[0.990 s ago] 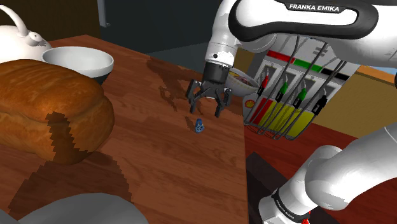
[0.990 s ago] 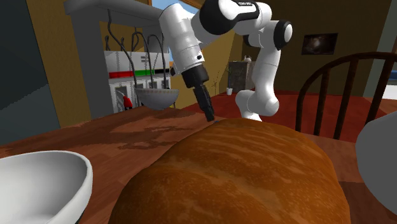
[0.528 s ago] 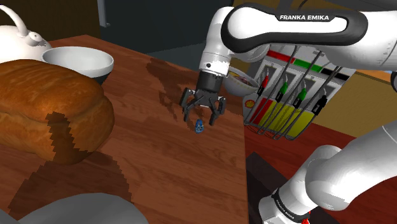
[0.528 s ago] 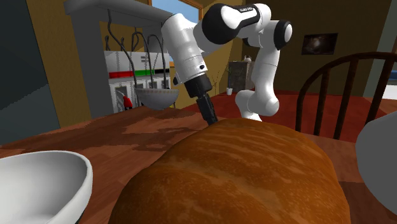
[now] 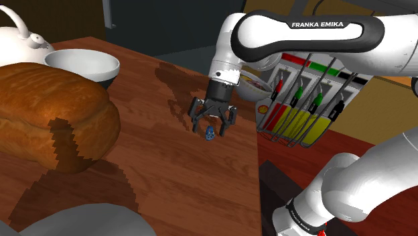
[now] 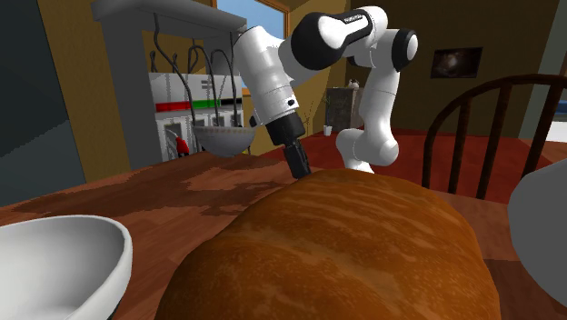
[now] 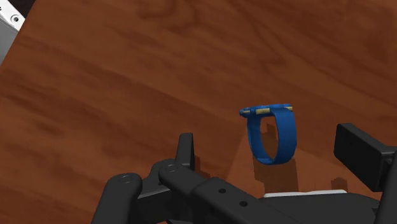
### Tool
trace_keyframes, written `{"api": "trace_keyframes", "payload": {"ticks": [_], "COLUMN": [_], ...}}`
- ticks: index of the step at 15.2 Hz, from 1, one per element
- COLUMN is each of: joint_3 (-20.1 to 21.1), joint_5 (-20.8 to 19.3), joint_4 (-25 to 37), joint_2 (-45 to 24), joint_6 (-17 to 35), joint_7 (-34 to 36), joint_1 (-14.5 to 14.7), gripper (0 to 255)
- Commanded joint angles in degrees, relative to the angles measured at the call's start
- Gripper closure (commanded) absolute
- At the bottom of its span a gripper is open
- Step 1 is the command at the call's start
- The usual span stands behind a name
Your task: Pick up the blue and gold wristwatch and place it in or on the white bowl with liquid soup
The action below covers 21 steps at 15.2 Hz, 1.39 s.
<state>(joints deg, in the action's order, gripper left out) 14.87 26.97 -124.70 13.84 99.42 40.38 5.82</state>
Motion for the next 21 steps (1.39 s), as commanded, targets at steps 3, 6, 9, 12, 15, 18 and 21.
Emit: {"api": "trace_keyframes", "payload": {"ticks": [3, 6, 9, 12, 15, 18, 21], "joint_3": [0.0, 0.0, 0.0, -0.1, -0.3, -0.5, -0.7], "joint_5": [0.0, 0.0, 0.0, -0.1, -0.2, -0.4, -0.5], "joint_4": [0.0, -0.1, -0.1, 0.6, 2.5, 4.4, 6.5], "joint_2": [0.0, 0.2, 0.2, 0.2, 0.5, 0.8, 1.0], "joint_6": [0.0, -0.1, -0.1, -0.7, -2.9, -5.0, -7.1], "joint_7": [0.0, 0.0, 0.0, 0.2, 1.0, 1.7, 2.5], "joint_1": [0.0, 0.0, 0.0, 0.0, -0.1, -0.2, -0.2], "gripper": [255, 255, 255, 255, 255, 255, 255]}}
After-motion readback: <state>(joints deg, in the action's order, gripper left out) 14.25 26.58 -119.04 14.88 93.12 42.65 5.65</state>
